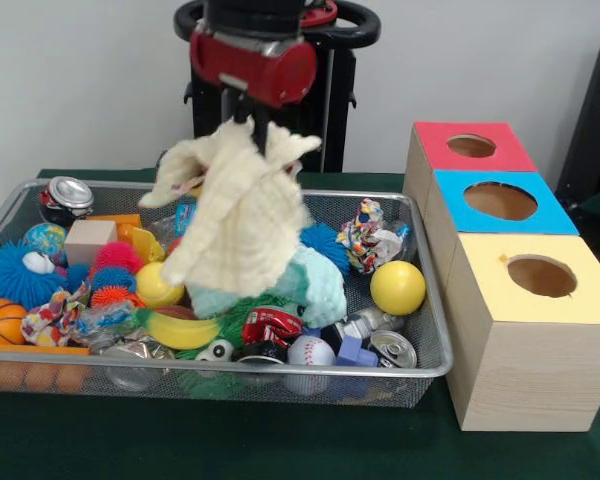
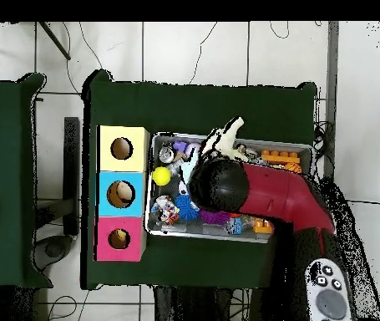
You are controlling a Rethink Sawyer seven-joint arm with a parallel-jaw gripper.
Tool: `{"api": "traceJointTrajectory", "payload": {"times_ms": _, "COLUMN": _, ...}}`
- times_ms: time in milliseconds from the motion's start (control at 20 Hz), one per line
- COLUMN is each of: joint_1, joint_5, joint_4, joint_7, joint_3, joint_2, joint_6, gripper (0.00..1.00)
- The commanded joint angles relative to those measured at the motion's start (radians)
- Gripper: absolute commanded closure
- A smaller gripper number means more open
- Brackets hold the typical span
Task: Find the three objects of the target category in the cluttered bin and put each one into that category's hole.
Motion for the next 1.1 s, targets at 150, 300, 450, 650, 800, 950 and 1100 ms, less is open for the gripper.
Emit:
{"api": "traceJointTrajectory", "payload": {"times_ms": 150, "joint_1": 0.074, "joint_5": 0.088, "joint_4": 0.092, "joint_7": 0.217, "joint_3": -0.081, "joint_2": -0.076, "joint_6": 0.126, "gripper": 1.0}}
{"api": "traceJointTrajectory", "payload": {"times_ms": 300, "joint_1": 0.097, "joint_5": 0.101, "joint_4": 0.094, "joint_7": 0.219, "joint_3": -0.104, "joint_2": -0.072, "joint_6": 0.117, "gripper": 1.0}}
{"api": "traceJointTrajectory", "payload": {"times_ms": 450, "joint_1": 0.126, "joint_5": 0.086, "joint_4": 0.074, "joint_7": 0.206, "joint_3": -0.146, "joint_2": -0.053, "joint_6": 0.094, "gripper": 0.0}}
{"api": "traceJointTrajectory", "payload": {"times_ms": 650, "joint_1": 0.097, "joint_5": 0.106, "joint_4": 0.086, "joint_7": 0.165, "joint_3": -0.126, "joint_2": -0.042, "joint_6": 0.075, "gripper": 0.0}}
{"api": "traceJointTrajectory", "payload": {"times_ms": 800, "joint_1": 0.09, "joint_5": 0.128, "joint_4": 0.092, "joint_7": 0.164, "joint_3": -0.124, "joint_2": -0.035, "joint_6": 0.058, "gripper": 0.0}}
{"api": "traceJointTrajectory", "payload": {"times_ms": 950, "joint_1": 0.086, "joint_5": 0.134, "joint_4": 0.088, "joint_7": 0.149, "joint_3": -0.126, "joint_2": -0.033, "joint_6": 0.059, "gripper": 0.0}}
{"api": "traceJointTrajectory", "payload": {"times_ms": 1100, "joint_1": 0.066, "joint_5": 0.141, "joint_4": 0.081, "joint_7": 0.116, "joint_3": -0.118, "joint_2": -0.027, "joint_6": 0.061, "gripper": 0.0}}
